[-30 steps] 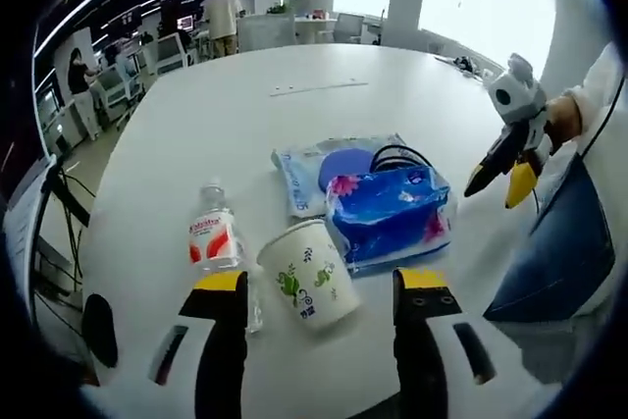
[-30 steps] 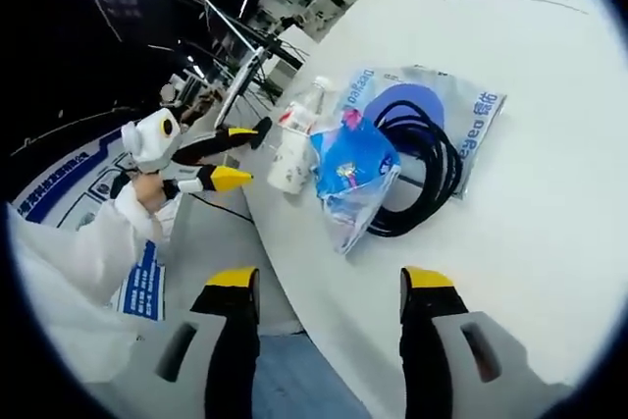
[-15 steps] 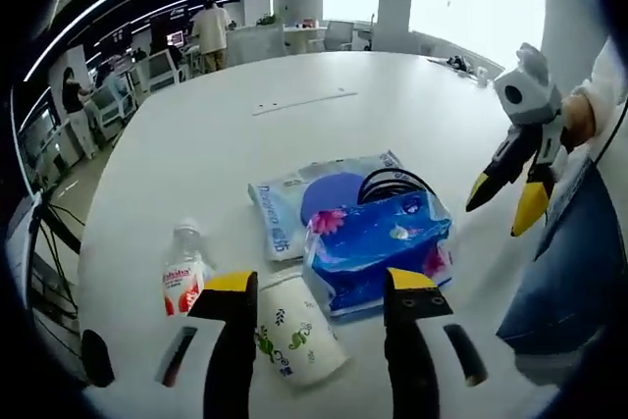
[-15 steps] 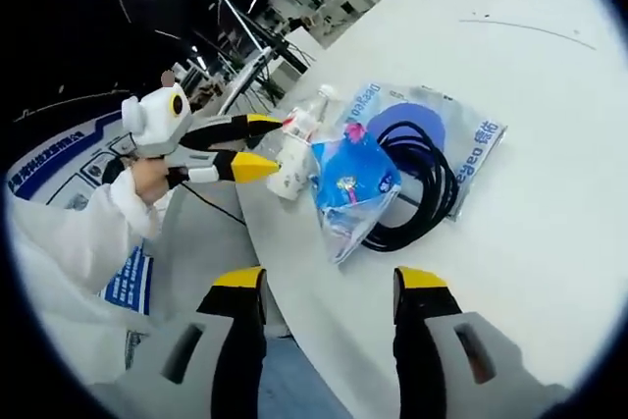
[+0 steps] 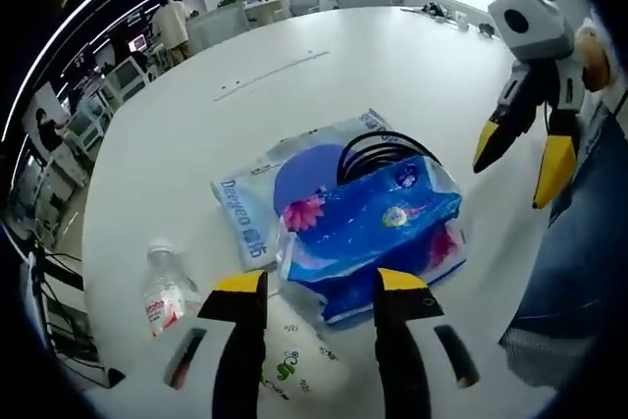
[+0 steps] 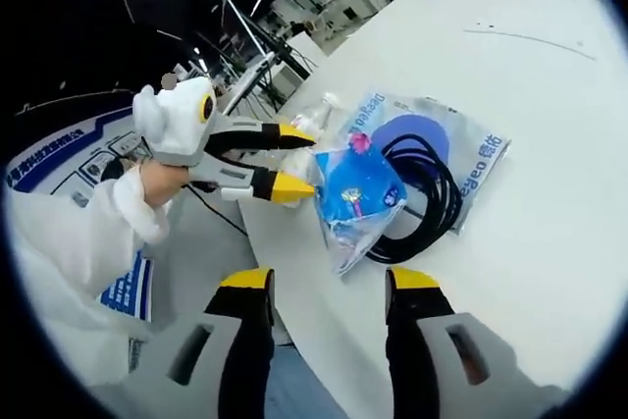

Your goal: Arrange the tabletop items into an orderly group along one side of the table until the central work area is clear of visible clutter.

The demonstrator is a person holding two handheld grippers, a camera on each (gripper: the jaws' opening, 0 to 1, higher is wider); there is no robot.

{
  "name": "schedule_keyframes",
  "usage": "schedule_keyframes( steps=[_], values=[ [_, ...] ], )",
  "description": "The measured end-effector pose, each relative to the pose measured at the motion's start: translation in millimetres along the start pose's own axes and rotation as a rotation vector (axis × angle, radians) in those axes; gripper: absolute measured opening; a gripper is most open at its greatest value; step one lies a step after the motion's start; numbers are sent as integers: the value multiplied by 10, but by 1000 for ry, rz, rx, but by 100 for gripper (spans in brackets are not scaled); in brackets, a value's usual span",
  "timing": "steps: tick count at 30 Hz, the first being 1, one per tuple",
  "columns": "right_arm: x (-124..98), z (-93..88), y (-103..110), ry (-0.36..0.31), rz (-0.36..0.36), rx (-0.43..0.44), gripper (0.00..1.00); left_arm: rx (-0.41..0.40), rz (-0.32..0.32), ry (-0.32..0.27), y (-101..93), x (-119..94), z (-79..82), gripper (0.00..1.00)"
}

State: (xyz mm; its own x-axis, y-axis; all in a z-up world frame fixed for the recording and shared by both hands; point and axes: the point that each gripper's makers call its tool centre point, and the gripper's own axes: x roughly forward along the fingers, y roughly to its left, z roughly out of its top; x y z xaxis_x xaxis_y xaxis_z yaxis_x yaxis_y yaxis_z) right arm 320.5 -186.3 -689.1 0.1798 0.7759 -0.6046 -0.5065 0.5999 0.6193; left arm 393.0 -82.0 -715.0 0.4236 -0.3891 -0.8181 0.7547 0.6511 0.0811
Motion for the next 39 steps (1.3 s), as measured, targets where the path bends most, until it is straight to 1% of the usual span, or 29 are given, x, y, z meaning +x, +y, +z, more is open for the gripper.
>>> schedule_keyframes(
  steps=[4,11,13,14,17,22,24,28,31,34,36,39],
  values=[
    [-11,34,-30,-19,-6,11,42,-9,-4,0,15,48,13,40],
    [-27,56,-89,-33,-26,21,41,-56,-8,-4,18,113,52,33],
    [-29,54,-109,-33,-31,25,41,-63,-13,-4,5,115,56,26],
    [-29,55,-118,-32,-34,26,40,-63,-15,-5,-4,113,61,19],
    [-35,60,-148,-34,-48,26,39,-62,-14,-15,-17,113,71,6],
    [-33,71,-213,-41,-75,25,37,-109,-18,-17,-53,124,52,5],
    [-32,77,-251,-43,-91,17,36,-123,-16,-25,-57,115,58,2],
    [-30,113,-330,-56,-131,-16,30,-170,-26,-55,-89,65,109,0],
    [-33,130,-379,-65,-151,-28,25,-215,-28,-81,-110,28,155,0],
    [-20,125,-424,-69,-168,-29,22,-260,-23,-90,-116,21,158,0],
    [-3,115,-440,-63,-180,-40,21,-302,-24,-90,-120,21,143,0],
    [31,124,-409,-56,-187,-69,21,-348,-24,-102,-119,6,158,0]
  ],
)
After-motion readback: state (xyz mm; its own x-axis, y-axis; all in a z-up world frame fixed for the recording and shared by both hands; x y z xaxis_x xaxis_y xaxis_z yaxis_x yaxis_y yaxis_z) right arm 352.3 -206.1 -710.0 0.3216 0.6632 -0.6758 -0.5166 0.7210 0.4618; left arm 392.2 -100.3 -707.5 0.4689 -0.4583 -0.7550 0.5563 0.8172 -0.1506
